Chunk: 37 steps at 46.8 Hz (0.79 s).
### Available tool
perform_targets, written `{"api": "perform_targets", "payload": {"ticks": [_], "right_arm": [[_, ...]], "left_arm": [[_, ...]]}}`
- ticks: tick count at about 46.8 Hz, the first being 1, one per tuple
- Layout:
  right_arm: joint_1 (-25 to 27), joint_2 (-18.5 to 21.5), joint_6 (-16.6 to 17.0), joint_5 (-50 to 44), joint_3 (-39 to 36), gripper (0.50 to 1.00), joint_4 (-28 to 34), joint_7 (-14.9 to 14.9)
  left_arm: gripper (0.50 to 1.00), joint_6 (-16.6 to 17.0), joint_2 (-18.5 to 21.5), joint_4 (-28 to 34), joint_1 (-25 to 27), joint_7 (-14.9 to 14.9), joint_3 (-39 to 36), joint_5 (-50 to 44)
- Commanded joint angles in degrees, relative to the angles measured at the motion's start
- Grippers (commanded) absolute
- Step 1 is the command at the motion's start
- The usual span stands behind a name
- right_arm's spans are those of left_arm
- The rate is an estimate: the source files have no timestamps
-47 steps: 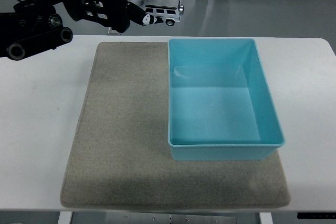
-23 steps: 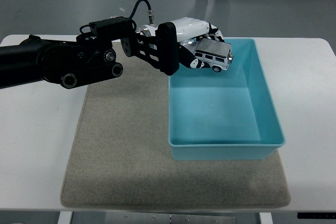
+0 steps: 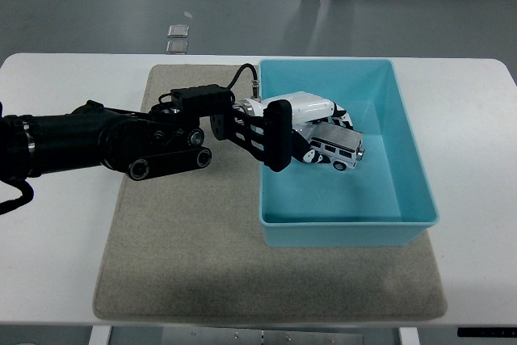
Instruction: Left hand put the white car in the blue box
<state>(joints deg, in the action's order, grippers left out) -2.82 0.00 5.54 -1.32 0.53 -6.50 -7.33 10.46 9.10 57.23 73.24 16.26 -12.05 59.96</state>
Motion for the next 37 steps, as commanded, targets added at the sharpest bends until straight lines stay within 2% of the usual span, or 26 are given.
{"api": "perform_targets", "payload": {"ticks": [1,7,9,12,19,25,27,31,37], "right_arm": [[0.0,0.0,0.0,0.0,0.0,0.936,0.1,0.0],[0.0,0.0,0.0,0.0,0.0,0.936,0.0,0.0],[0.0,0.0,0.0,0.0,0.0,0.936,0.1,0.0],[0.0,0.0,0.0,0.0,0.0,0.936,0.1,0.0],[0.0,0.0,0.0,0.0,0.0,0.936,0.1,0.0],[0.0,0.0,0.0,0.0,0.0,0.936,0.0,0.0],[0.0,0.0,0.0,0.0,0.0,0.936,0.0,0.0],[0.0,0.0,0.0,0.0,0.0,0.936,0.0,0.0],[0.0,0.0,0.0,0.0,0.0,0.936,0.0,0.0]], "left_arm": [[0.500,-0.3,-0.2,-0.4,-0.7,0.0,0.0,0.0],[0.508,-0.1,-0.3,-0.4,-0.8,-0.1,0.2,-0.1],[0.591,0.0,-0.3,-0.3,-0.8,-0.1,0.3,-0.1],[0.779,0.8,-0.3,-0.2,-0.8,-0.1,0.4,-0.4],[0.945,0.8,-0.3,0.2,-0.9,0.0,0.6,-0.8],[0.969,0.3,-0.3,0.3,-1.1,0.0,0.6,-0.9],[0.992,0.3,-0.3,0.4,-1.1,0.0,0.6,-1.0],[0.994,0.4,0.1,0.7,-1.0,0.0,1.3,-1.4],[0.996,0.7,1.0,1.8,-0.9,0.0,7.3,-1.6]]}}
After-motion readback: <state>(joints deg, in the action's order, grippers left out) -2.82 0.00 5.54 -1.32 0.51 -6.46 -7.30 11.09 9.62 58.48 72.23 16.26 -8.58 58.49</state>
